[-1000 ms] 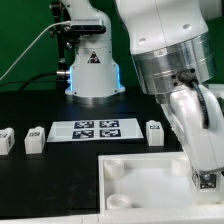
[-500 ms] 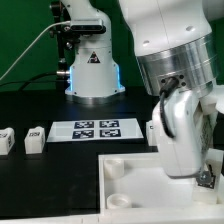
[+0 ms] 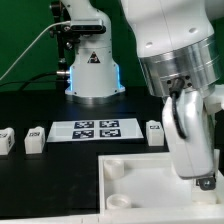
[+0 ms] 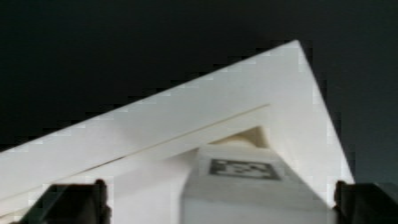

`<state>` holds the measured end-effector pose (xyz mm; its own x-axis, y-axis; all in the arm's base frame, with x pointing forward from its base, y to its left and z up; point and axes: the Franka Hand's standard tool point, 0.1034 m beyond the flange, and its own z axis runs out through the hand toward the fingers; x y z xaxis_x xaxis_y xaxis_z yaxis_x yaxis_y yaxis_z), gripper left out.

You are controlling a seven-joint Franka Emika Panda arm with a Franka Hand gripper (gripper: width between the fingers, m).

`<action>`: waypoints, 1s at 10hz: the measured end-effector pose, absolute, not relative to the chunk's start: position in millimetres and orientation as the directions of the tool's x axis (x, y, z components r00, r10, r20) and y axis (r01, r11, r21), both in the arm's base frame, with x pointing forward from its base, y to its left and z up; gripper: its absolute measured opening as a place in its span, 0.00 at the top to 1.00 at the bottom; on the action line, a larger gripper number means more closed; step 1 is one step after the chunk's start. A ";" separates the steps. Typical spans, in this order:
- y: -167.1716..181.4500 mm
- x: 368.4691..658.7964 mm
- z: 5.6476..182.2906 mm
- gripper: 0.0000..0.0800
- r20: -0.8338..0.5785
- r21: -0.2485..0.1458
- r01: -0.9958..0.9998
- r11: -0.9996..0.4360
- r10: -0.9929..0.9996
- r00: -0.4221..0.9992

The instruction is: Assemble one leg

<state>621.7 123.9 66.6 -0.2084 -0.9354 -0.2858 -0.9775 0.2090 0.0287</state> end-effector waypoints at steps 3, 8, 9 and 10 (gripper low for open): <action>127.3 621.0 71.1 0.19 -0.242 -0.038 -0.978 -0.203 -0.948 0.207; 120.1 630.9 67.7 0.19 -0.155 -0.130 -0.696 -0.706 -0.679 0.718; 118.8 638.7 69.1 0.19 -0.113 -0.137 -0.584 -0.800 -0.573 0.812; 117.5 643.0 70.8 0.19 -0.089 -0.149 -0.491 -0.859 -0.482 0.871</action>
Offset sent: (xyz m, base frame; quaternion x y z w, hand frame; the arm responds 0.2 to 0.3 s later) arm 0.0000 0.0000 0.0000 0.0000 0.0000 -0.2667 0.9638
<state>643.0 117.5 70.8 0.8714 -0.4824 -0.0893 -0.4906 -0.8586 -0.1487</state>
